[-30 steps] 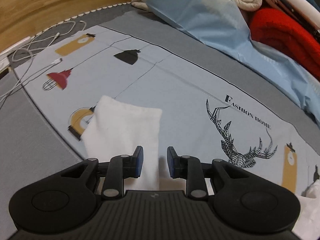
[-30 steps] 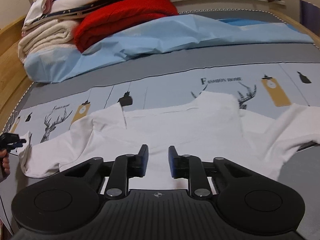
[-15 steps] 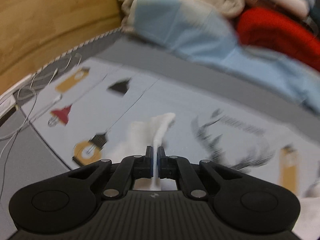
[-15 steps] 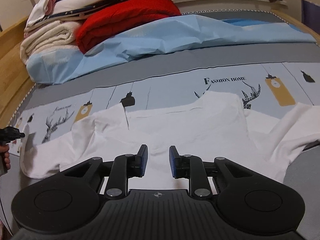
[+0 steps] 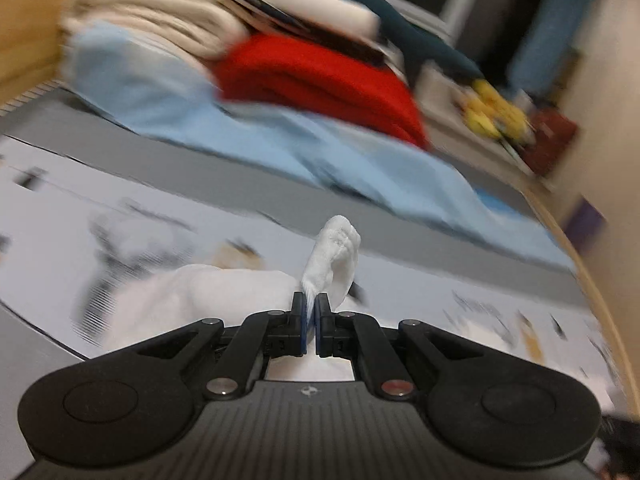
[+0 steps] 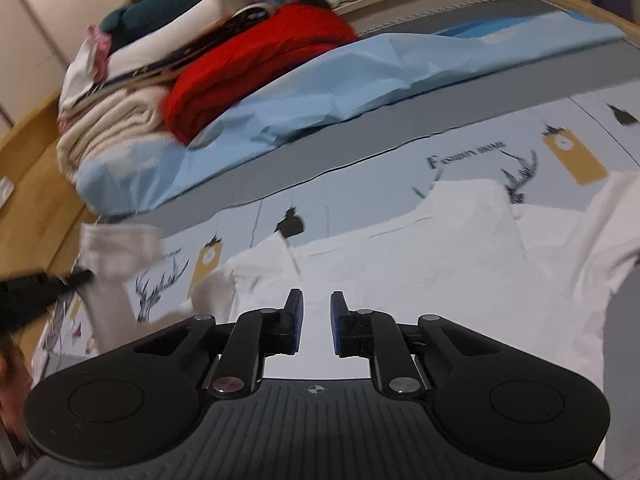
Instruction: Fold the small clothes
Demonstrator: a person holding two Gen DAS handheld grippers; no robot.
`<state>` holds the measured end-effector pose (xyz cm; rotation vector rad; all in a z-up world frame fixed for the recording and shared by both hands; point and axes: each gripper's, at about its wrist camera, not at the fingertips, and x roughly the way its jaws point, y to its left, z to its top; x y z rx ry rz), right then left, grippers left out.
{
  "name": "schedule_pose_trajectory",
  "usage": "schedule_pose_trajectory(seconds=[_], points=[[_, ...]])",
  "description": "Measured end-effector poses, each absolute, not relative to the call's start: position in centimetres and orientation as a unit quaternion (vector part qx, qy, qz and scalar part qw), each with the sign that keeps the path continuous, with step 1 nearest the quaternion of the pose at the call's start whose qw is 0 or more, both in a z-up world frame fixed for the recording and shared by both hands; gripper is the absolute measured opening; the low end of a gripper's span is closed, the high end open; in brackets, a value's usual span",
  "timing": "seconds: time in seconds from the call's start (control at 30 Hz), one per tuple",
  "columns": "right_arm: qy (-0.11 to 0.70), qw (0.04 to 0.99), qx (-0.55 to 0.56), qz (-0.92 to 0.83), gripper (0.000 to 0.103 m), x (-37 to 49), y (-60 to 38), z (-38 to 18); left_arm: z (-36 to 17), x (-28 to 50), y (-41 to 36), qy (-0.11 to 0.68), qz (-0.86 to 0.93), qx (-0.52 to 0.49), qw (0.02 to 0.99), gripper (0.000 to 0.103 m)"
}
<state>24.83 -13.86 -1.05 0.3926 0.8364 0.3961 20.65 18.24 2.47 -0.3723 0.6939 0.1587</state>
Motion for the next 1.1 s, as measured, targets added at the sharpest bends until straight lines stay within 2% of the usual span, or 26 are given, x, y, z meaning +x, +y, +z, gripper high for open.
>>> schedule_pose_trajectory(seconds=[0.2, 0.3, 0.43, 0.63, 0.77, 1.0, 1.03, 1.07, 1.1], points=[[0.428, 0.852, 0.247, 0.173, 0.018, 25.1, -16.9, -2.4, -1.9, 24.2, 9.2, 0.403, -0.048, -0.170, 0.898, 0.004], [0.444, 0.843, 0.260, 0.159, 0.019, 25.6, -17.8, -3.2, -4.1, 25.4, 7.4, 0.457, -0.092, -0.164, 0.870, 0.008], [0.470, 0.827, 0.274, 0.141, 0.021, 26.4, -18.1, -4.6, -3.2, 25.9, 10.6, 0.426, -0.047, -0.174, 0.887, 0.010], [0.539, 0.806, 0.209, 0.128, 0.037, 27.2, -14.6, -7.8, -3.8, 26.4, 17.3, 0.446, 0.045, -0.169, 0.878, 0.010], [0.569, 0.794, 0.174, 0.127, 0.041, 27.6, -12.0, -10.5, -5.3, 26.7, 19.1, 0.483, 0.088, -0.107, 0.864, 0.010], [0.577, 0.799, 0.119, 0.121, 0.044, 28.1, -9.7, -12.8, -5.3, 26.3, 20.8, 0.483, 0.084, -0.110, 0.864, 0.010], [0.572, 0.803, 0.111, 0.126, 0.037, 28.1, -9.4, -12.7, -5.0, 25.9, 20.7, 0.484, 0.085, -0.110, 0.864, 0.010], [0.567, 0.807, 0.100, 0.128, 0.017, 28.0, -9.2, -12.6, -5.0, 25.9, 20.7, 0.485, 0.085, -0.110, 0.863, 0.010], [0.561, 0.813, 0.081, 0.130, 0.006, 27.8, -8.8, -12.5, -4.8, 25.8, 20.8, 0.485, 0.086, -0.109, 0.863, 0.010]])
